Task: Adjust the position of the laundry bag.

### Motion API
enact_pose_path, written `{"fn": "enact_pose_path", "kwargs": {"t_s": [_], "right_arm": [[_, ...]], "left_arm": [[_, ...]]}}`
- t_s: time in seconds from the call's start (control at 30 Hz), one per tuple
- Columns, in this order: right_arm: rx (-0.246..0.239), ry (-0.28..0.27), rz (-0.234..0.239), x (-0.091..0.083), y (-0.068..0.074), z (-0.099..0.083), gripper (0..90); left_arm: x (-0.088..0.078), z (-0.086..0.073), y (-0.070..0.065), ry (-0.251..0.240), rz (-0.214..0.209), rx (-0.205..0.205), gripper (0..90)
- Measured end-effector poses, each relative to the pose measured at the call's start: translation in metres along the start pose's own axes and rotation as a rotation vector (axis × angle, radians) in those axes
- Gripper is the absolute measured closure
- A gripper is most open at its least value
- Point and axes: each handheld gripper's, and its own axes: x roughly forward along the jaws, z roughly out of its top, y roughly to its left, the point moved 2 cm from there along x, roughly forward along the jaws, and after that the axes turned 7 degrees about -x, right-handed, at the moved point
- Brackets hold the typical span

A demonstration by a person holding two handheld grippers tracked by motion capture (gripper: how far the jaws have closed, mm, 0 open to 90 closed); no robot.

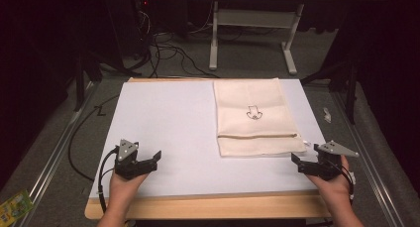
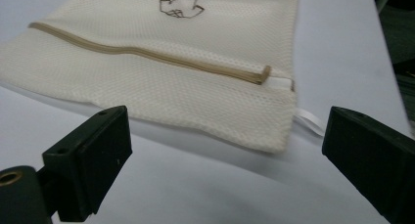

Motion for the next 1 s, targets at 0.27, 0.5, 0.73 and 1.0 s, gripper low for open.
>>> {"fn": "enact_pose_path", "kwargs": {"t_s": [0.27,0.5,0.73,1.0], "right_arm": [[-0.007,0.001,0.099,0.026,0.035,0.023,10.6],[-0.099,0.049,0.148,0.061,0.067,0.038,16.3],[-0.134,0.104,0.195,0.105,0.101,0.054,15.3],[-0.180,0.179,0.229,0.119,0.128,0.052,15.4]], "left_arm": [[0.000,0.003,-0.009,0.000,-0.055,-0.005,11.2],[-0.002,0.005,-0.014,0.013,-0.094,-0.022,14.3],[-0.002,0.004,-0.017,0.014,-0.093,-0.006,15.8],[-0.001,0.001,-0.016,0.009,-0.091,-0.007,15.6]]}}
